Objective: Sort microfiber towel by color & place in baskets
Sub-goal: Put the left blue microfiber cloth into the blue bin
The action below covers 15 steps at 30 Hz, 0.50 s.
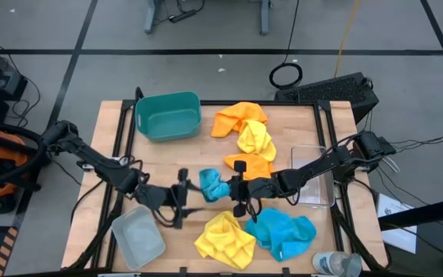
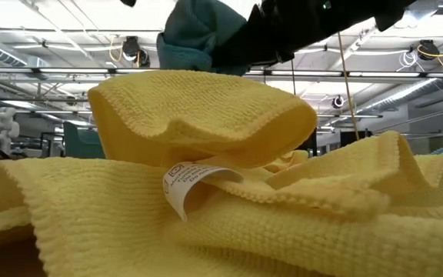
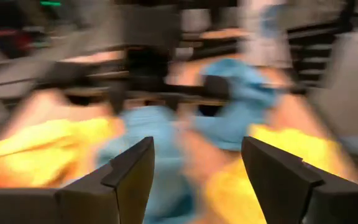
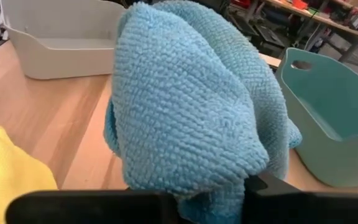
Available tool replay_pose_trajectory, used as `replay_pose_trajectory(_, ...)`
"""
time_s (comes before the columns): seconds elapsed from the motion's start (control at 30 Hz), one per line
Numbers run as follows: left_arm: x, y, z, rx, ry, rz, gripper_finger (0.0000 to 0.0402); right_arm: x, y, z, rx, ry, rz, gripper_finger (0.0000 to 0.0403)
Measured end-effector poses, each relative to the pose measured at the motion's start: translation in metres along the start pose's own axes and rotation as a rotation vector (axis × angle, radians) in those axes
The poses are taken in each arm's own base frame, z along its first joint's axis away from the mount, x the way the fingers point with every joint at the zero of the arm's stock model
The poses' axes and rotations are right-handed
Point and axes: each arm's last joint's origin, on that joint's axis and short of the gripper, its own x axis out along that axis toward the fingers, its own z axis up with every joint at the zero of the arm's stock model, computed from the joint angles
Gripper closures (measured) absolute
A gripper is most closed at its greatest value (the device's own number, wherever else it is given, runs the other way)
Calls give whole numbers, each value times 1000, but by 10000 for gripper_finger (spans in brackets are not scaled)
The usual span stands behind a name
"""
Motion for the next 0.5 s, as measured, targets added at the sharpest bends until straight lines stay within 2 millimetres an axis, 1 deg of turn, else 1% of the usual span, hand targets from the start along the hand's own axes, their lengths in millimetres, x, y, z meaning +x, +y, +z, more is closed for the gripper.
replay_pose_trajectory(0.03, 1, 2, 0, -1, 2, 38, 156, -1, 1, 0, -7, -1, 5, 346)
replay_pose_trajectory(0.1, 6, 5, -2, -9, 10, 49, 155, -2, 4, 0, -19, -2, 17, 346)
replay_pose_trajectory(0.2, 15, 3, -9, -23, 53, -9, 150, -3, 7, 1, -37, -6, 28, 345)
replay_pose_trajectory(0.5, 52, -1, -36, -13, 151, 28, 110, -6, 14, 2, -89, -13, 45, 344)
